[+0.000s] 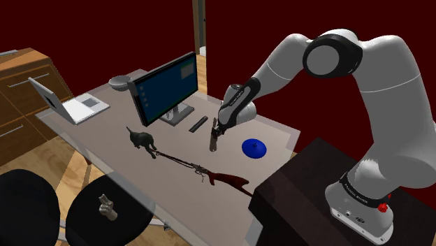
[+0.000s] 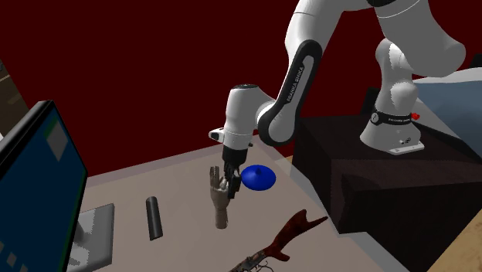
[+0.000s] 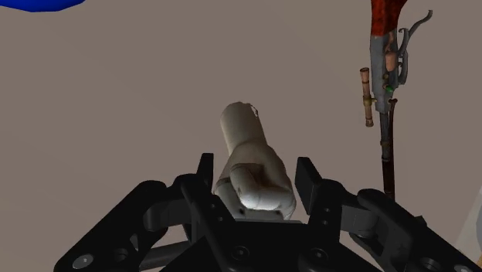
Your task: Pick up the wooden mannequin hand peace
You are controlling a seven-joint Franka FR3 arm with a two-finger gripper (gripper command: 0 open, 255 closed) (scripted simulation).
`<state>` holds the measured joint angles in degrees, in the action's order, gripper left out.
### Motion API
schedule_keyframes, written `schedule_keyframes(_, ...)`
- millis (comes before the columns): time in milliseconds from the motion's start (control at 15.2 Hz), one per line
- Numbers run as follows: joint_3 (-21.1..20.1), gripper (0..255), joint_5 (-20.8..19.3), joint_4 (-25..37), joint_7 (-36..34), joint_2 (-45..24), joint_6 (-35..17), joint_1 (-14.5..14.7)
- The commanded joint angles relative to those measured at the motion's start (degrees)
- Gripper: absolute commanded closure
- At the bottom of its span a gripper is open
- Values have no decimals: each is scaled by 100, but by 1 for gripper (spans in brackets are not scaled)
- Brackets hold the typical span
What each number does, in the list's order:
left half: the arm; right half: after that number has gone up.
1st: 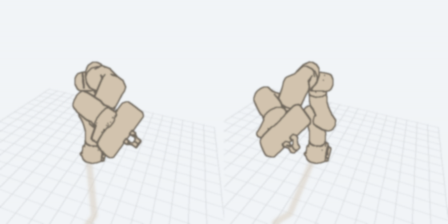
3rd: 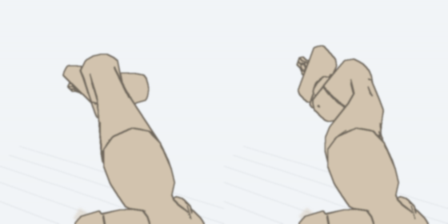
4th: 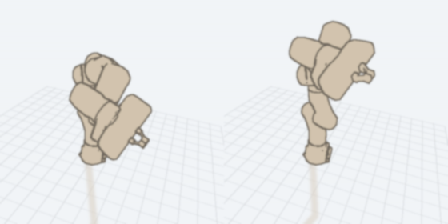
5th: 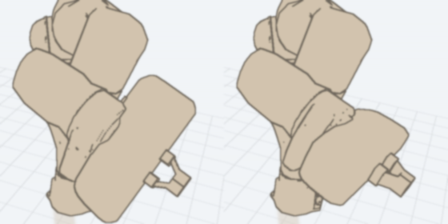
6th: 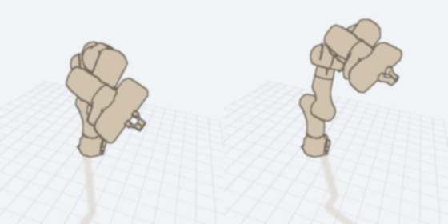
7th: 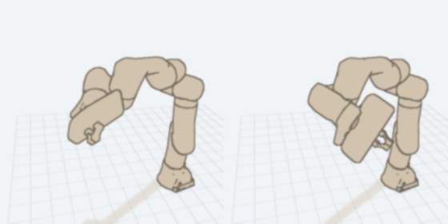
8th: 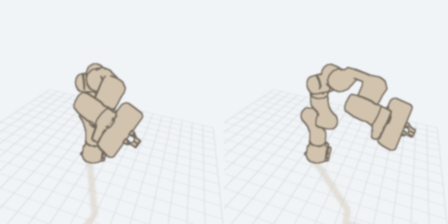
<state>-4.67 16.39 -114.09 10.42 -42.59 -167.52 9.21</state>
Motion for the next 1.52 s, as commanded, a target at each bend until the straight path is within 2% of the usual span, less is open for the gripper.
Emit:
schedule_keyframes(0,-5,255,1,-5,0,-10,0,3)
schedule_keyframes(330,-3,255,0,-13,3,6,8,-1)
schedule_keyframes(1452,187,255,-107,-396,-221,1108,731,142)
